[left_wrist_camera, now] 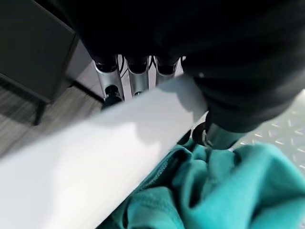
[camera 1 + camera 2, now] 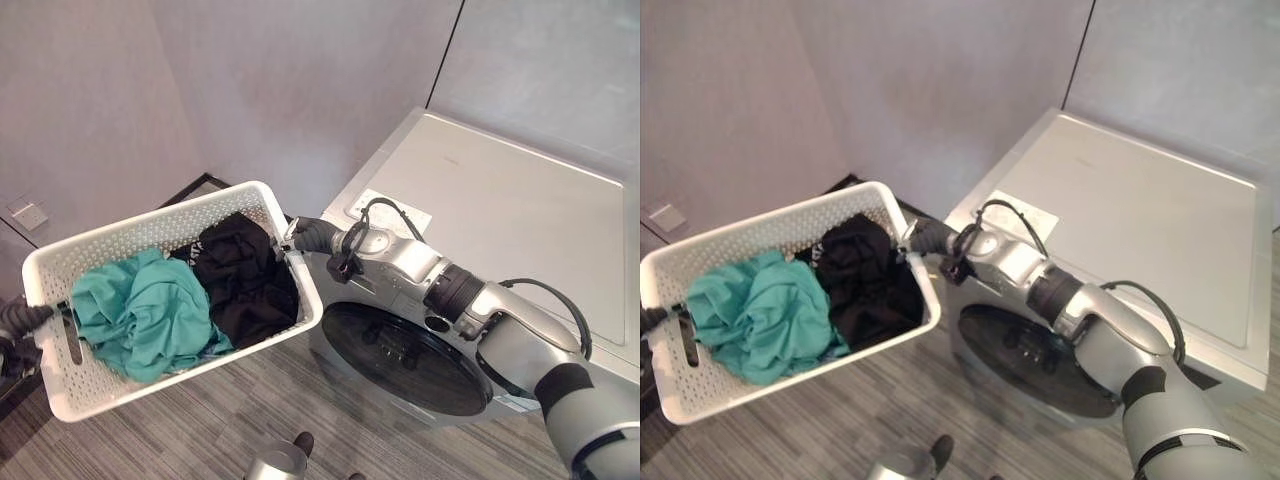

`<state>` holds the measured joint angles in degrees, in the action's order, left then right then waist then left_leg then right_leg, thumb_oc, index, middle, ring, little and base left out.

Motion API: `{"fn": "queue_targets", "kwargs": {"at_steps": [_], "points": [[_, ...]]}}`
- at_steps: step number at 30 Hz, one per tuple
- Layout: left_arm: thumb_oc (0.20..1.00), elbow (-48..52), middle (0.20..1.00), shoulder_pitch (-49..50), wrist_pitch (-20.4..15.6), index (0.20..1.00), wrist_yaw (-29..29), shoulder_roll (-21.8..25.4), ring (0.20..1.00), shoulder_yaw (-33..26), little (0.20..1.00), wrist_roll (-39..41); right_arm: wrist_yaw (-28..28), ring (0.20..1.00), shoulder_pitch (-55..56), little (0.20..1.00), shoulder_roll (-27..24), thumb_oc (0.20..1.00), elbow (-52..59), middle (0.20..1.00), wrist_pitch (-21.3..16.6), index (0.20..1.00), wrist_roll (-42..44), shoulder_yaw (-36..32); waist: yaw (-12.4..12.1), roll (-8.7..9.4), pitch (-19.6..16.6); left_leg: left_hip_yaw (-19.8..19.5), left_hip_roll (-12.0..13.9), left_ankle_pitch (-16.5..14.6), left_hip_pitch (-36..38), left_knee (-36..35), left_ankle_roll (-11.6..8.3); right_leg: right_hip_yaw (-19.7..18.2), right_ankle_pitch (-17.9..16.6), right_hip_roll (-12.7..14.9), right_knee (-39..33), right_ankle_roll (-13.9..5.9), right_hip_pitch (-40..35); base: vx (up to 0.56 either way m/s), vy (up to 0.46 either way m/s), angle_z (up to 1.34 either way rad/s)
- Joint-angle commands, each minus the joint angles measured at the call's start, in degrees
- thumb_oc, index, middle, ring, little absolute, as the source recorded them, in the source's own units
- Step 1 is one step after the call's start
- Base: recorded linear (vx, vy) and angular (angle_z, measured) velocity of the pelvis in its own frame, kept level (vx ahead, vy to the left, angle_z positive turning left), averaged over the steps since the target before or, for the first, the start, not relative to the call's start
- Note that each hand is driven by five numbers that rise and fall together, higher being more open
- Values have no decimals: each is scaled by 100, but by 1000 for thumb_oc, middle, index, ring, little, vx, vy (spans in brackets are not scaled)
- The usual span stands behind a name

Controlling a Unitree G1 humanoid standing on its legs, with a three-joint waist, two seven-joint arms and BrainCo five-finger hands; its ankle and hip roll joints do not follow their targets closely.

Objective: Grab the laundry basket,head to the washer,open it,put in the laundry and shut it.

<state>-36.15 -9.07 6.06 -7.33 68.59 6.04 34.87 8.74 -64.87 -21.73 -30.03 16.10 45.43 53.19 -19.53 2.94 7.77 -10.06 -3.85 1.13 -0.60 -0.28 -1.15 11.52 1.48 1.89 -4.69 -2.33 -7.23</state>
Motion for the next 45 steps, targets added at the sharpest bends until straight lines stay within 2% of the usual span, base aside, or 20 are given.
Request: {"fn": "queue_targets", "kwargs": {"at_steps": [1,2,5,6,7,10,11,14,15,18,19,21,23,27,33,45], "points": [[200,-180,200,-1313,-582,200,239,738,200,524,200,634,429,200,-810,200,314,200,247,200,-970,200,766,236,339,-21,-629,-23,253,-260,-91,240,-173,-139,234,357,157,-503,-69,23,33,-2],[200,-259,200,-1817,-593,200,210,775,200,898,200,702,440,200,-1006,200,67,200,207,200,-973,200,821,286,388,-14,-652,10,257,-270,-75,228,-168,-172,209,363,142,-516,-63,28,43,-5],[200,-123,200,-2661,-598,200,223,845,200,1506,200,936,327,200,-1376,200,-427,200,-32,200,-1041,200,1014,218,496,-14,-685,100,267,-291,-51,203,-155,-233,151,372,116,-558,-29,15,37,-19],[200,-145,200,-2746,-599,200,222,840,200,1586,200,942,329,200,-1374,200,-443,200,-36,200,-1042,200,1015,204,474,-5,-677,103,268,-292,-46,203,-155,-235,151,371,116,-557,-32,21,30,-9],[200,-254,200,-3404,-604,200,250,786,200,2027,200,1034,230,200,-1640,200,-720,200,-340,200,-1086,200,1076,203,583,-22,-704,159,290,-305,-31,181,-156,-274,120,376,98,-577,-10,21,31,-9],[200,-642,200,-4998,-663,200,312,473,200,3166,200,1221,119,200,-1985,200,-1360,200,-894,200,-1086,200,1190,106,674,5,-712,261,302,-320,-7,145,-157,-327,76,383,81,-618,28,29,56,-8],[200,-735,200,-5347,-662,200,318,393,200,3389,200,1236,36,200,-2113,200,-1504,200,-1070,200,-1092,200,1219,114,753,-23,-721,292,304,-328,-6,135,-154,-339,57,389,86,-640,63,17,43,-16],[200,-761,200,-5723,-676,200,301,364,200,3663,200,1288,6,200,-2202,200,-1708,200,-1133,200,-1096,200,1200,65,773,0,-711,331,313,-337,-11,130,-150,-374,48,393,88,-650,84,17,30,-24],[200,-1075,200,-6392,-644,200,278,187,200,4137,200,1323,7,200,-2296,200,-2043,200,-1348,200,-1042,200,1188,100,891,-20,-721,444,319,-367,14,112,-130,-460,-4,404,76,-684,134,50,63,-33],[200,-1394,200,-6860,-601,200,239,13,200,4481,200,1258,-34,200,-2379,200,-2231,200,-1544,200,-1012,200,1185,109,975,-44,-724,526,327,-396,41,109,-121,-519,-41,415,55,-703,165,38,55,-33],[200,-1802,200,-7231,-580,200,235,-241,200,4688,200,1197,-56,200,-2493,200,-2299,200,-1781,200,-1012,200,1168,147,1061,-86,-739,607,336,-422,47,112,-113,-569,-76,425,23,-733,195,22,31,-48],[200,-1978,200,-7395,-576,200,224,-359,200,4772,200,1202,-79,200,-2534,200,-2296,200,-1842,200,-1013,200,1201,137,1078,-87,-735,646,339,-425,52,106,-112,-602,-90,428,12,-744,212,25,38,-40],[200,-2457,200,-7657,-485,200,199,-761,200,4899,200,1067,-126,200,-2680,200,-2274,200,-2152,200,-961,200,1189,123,1197,-120,-740,741,358,-416,81,50,-116,-700,-137,434,-18,-763,269,34,47,-46],[200,-2775,200,-7849,-412,200,138,-997,200,5003,200,885,-22,200,-2791,200,-2299,200,-2332,200,-801,200,909,317,1315,-146,-718,804,364,-391,66,8,-116,-750,-171,433,-31,-772,339,0,31,-24],[200,-3205,200,-7735,-328,200,171,-1543,200,4816,200,625,5,200,-2585,200,-2191,200,-2531,200,-639,200,644,344,1504,-177,-600,942,376,-343,20,-104,-89,-872,-255,425,-31,-799,521,-13,28,-14],[200,-3281,200,-7407,-208,200,144,-1820,200,4644,200,400,206,200,-2339,200,-2420,200,-2515,200,-454,200,134,520,1617,-139,-447,1052,401,-323,-27,-131,-79,-991,-314,401,-31,-793,678,-2,6,-3]]}}
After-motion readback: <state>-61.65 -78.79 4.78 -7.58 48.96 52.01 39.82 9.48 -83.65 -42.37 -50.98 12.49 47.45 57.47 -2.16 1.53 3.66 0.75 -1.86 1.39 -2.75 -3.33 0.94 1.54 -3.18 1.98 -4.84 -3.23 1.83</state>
